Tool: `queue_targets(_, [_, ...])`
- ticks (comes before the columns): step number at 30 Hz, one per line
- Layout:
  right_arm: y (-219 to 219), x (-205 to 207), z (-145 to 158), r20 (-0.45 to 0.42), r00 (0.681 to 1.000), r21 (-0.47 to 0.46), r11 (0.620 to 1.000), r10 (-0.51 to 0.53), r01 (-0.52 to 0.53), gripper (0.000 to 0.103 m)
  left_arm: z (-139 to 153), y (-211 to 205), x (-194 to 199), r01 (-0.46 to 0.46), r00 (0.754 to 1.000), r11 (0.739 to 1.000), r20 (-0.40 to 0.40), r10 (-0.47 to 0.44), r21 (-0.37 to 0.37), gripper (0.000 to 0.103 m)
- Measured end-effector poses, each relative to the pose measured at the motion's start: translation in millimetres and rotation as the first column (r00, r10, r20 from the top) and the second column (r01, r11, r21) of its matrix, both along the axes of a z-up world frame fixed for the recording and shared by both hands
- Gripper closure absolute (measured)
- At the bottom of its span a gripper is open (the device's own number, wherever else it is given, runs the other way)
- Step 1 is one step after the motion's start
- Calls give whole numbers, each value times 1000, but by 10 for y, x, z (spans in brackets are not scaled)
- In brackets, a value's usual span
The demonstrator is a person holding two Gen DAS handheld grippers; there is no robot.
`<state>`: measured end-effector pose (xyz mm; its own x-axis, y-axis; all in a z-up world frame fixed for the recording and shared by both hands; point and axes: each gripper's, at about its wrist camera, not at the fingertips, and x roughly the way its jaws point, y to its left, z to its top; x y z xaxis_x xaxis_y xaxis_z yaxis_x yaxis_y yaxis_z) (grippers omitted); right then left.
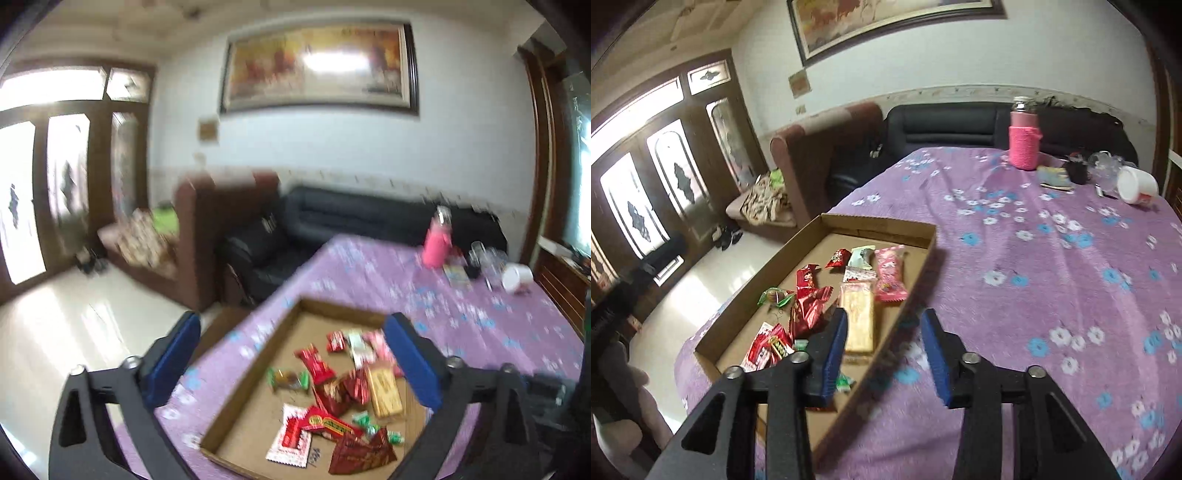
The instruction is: Organize snacks
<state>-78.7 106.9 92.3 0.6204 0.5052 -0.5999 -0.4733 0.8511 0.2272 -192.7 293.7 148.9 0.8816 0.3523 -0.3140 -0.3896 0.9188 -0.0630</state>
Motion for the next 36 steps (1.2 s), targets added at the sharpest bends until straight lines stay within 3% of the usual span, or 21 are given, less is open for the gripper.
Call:
queue_targets(3, [-136, -90, -36, -19, 1000, 34, 999, -16, 17, 51, 121, -165, -232, -41, 994, 998, 107, 36, 44, 0])
queue_targets(5, [-206, -158, -70, -26, 999, 40, 999, -30, 31, 51, 131, -225, -277, -68, 991, 997, 115, 65, 24, 0])
queue_targets(8, [-285, -249, -106, -30, 999, 48, 998, -45, 46, 50, 58, -273, -151, -36, 999, 999, 2, 36, -36, 0])
queue_targets(11, [-338, -328, -141, -37, 998, 55, 997, -48, 50, 48, -75, -342, -14, -11, 992, 997, -126, 2, -74, 0])
queue_targets(17, [-379, -417, -185, -25, 998, 11, 998, -57, 57, 47, -234, -492, 7, -3, 977, 995, -210, -19, -102, 0])
queue_targets(31, [-205, -579, -216, 49, 998, -84, 996, -39, 43, 35, -247, -655, -21, -26, 977, 1000, -212, 25, -1, 0])
queue_targets(36, [-150, -585, -254, 45, 998, -97, 995, -31, 36, 35, -247, -660, -133, -78, 986, 996, -146, 84, 45, 0])
